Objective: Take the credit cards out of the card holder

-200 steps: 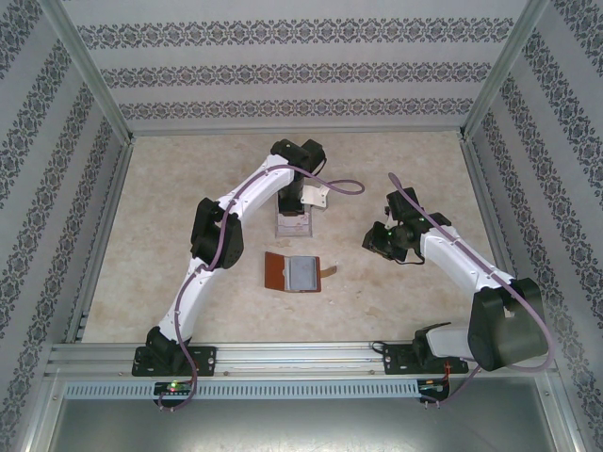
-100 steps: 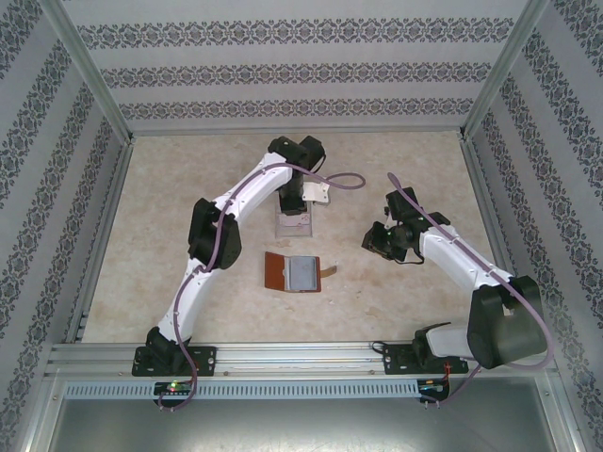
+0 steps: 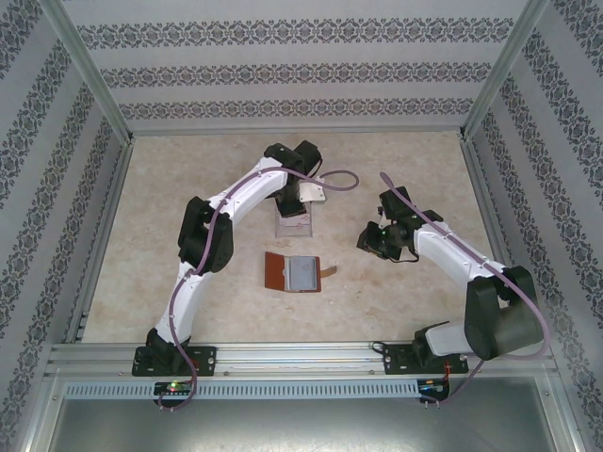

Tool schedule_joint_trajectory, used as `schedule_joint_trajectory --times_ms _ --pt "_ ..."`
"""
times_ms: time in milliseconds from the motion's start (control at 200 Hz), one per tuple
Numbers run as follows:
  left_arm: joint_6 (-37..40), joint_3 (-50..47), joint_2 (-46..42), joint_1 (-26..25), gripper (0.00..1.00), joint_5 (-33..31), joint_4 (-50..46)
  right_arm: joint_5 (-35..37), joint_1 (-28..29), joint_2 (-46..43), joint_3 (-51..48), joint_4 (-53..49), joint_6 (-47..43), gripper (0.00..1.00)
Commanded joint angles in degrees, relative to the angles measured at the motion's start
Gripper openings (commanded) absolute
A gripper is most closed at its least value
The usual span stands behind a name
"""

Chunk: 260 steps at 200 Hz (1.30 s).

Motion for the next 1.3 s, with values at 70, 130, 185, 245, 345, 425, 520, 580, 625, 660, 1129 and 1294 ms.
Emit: schedule_joint_trajectory --times_ms 70,130,185,245,345,425,520,580,625,660,1129,1294 --pt "-1.09 -0.23 0.98 0.30 0.05 -0.93 3.00 -0.74 0.65 0.84 1.65 0.61 0.69 0.28" --pt "-0.82 -0.46 1.18 0.32 0.05 -0.44 2.79 -0.76 0.71 0.74 1.65 0.63 0.78 0.29" --pt "-0.58 -1.11 1.22 0.27 0.05 -0.18 2.84 -0.68 0.71 0.76 1.56 0.59 0.86 0.29" --pt "-0.25 -1.99 1.20 0.32 0.05 -0.05 3.16 -0.67 0.73 0.66 1.47 0.57 0.78 0.28" --pt "0.14 -2.60 1.64 0.23 0.05 0.22 2.97 -0.71 0.72 0.62 1.39 0.56 0.78 0.29" --pt "0.57 -2.78 1.98 0.11 0.05 0.71 2.33 -0.72 0.77 0.61 1.39 0.56 0.80 0.28" --pt "1.18 -3.13 2.06 -0.11 0.05 1.69 1.57 -0.66 0.84 0.50 1.47 0.48 0.79 0.28" --pt "1.13 -3.23 1.91 -0.21 0.05 1.42 1.46 -0.60 0.83 0.41 1.56 0.39 0.79 0.28" --pt "0.79 -3.22 1.69 -0.28 0.05 1.07 1.42 -0.62 0.96 0.32 1.65 0.28 0.78 0.28" --pt "0.52 -3.30 1.28 -0.28 0.05 0.73 1.66 -0.58 0.92 0.20 1.65 0.26 0.78 0.29" --pt "-16.79 -8.29 -8.67 1.97 0.07 -3.82 12.59 -1.35 4.04 1.35 3.70 1.04 1.46 0.28" --pt "-26.61 -12.61 -13.08 2.93 0.06 -2.64 15.47 -3.23 6.42 2.97 4.54 2.54 2.48 0.29"
